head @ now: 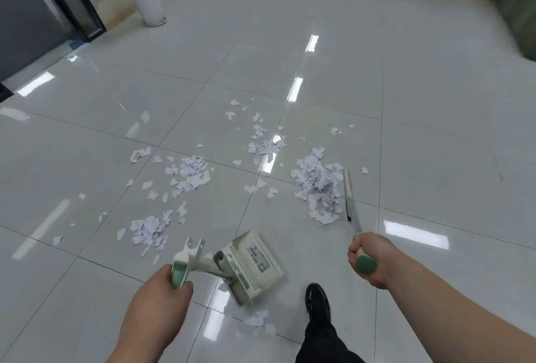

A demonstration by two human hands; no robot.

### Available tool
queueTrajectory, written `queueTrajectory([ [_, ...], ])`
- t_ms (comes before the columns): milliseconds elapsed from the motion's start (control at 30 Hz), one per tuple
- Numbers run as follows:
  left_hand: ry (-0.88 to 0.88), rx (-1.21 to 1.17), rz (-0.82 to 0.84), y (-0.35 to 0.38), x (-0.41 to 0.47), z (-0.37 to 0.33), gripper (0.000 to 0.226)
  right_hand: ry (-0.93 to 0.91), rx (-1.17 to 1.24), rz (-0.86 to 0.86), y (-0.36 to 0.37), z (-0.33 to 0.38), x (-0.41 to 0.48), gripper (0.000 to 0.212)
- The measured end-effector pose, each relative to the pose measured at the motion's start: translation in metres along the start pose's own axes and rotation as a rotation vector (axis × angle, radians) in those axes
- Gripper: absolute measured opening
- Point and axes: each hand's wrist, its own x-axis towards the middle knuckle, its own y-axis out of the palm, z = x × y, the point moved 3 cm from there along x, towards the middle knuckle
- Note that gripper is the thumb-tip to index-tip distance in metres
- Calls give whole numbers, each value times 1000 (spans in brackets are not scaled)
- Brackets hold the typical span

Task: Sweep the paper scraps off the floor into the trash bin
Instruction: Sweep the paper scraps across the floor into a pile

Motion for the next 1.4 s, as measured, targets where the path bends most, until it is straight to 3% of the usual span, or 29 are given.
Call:
queueTrajectory([
  [233,-74,11,9,36,32,-96,11,75,-82,-5,-25,87,85,24],
  [433,-139,21,27,62,49,-146,9,178,-144,111,24,119,108,23],
  [667,-208,38,-4,58,48,-150,6,306,-182,303,104,108,82,17],
  [933,-275,2,-50,39,58,-120,7,282,-151,460,174,125,63,23],
  [1167,-184,-15,-42,19,79,-97,16,157,-228,408,169,133,30,22],
  [1400,-132,-40,-27,5,97,-82,14,55,-225,220,143,114,3,19],
])
